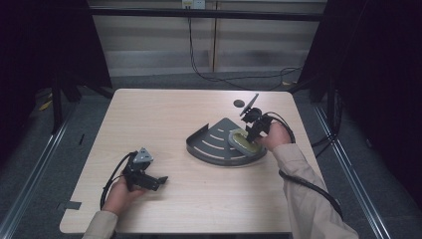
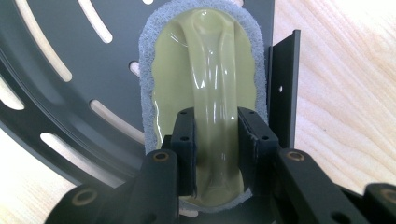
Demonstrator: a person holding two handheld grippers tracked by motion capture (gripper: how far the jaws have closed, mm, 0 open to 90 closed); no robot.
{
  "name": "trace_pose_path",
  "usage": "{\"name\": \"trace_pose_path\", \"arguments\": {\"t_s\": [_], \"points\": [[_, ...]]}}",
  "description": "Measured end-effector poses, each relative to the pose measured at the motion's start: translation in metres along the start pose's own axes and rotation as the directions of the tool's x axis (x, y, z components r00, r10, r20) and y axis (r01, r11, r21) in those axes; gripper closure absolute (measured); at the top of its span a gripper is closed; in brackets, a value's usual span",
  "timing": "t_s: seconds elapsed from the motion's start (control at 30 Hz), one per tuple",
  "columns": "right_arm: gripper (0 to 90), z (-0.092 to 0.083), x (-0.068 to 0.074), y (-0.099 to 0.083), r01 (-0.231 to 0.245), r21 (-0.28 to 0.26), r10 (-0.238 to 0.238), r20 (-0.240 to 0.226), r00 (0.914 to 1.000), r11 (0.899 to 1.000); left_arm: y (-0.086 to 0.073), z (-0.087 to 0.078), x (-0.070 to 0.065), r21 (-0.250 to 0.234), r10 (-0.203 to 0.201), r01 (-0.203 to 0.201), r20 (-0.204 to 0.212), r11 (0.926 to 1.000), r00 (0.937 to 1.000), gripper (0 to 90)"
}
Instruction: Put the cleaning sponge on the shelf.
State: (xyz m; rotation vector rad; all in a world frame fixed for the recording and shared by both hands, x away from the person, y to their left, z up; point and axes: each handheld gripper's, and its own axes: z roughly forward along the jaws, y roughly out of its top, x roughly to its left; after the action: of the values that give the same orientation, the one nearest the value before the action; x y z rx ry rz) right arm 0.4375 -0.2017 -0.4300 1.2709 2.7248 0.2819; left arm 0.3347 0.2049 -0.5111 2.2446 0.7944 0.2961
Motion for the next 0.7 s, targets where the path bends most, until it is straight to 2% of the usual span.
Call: {"name": "trace_pose_path", "arguments": {"t_s": [0.1,0.3,0.53,0.7], "points": [[70.0,0.0002,0.0002,0.0005,-0.001,-0.003,0.001,0.009,1.0000,1.000,0.0000,0.0000,0.0000,0.000,0.000,0.000,0.000,1.0000,1.0000,0.0],[68.2,0.0009,-0.0009,0.0004,-0.015,-0.006,0.015,-0.002,0.9999,1.000,0.0000,0.0000,0.0000,0.000,-0.001,0.001,0.000,1.0000,1.0000,0.0],[53.0,0.0030,-0.0003,0.0007,-0.014,0.000,0.014,0.015,0.9998,1.000,0.0000,0.0000,0.0000,0.000,0.000,0.000,0.001,1.0000,1.0000,0.0],[37.4,-0.0022,-0.0005,0.0016,-0.028,-0.025,0.028,0.015,0.9995,0.999,0.0000,0.0000,0.0000,0.000,0.000,0.000,0.000,1.0000,1.0000,0.0]]}}
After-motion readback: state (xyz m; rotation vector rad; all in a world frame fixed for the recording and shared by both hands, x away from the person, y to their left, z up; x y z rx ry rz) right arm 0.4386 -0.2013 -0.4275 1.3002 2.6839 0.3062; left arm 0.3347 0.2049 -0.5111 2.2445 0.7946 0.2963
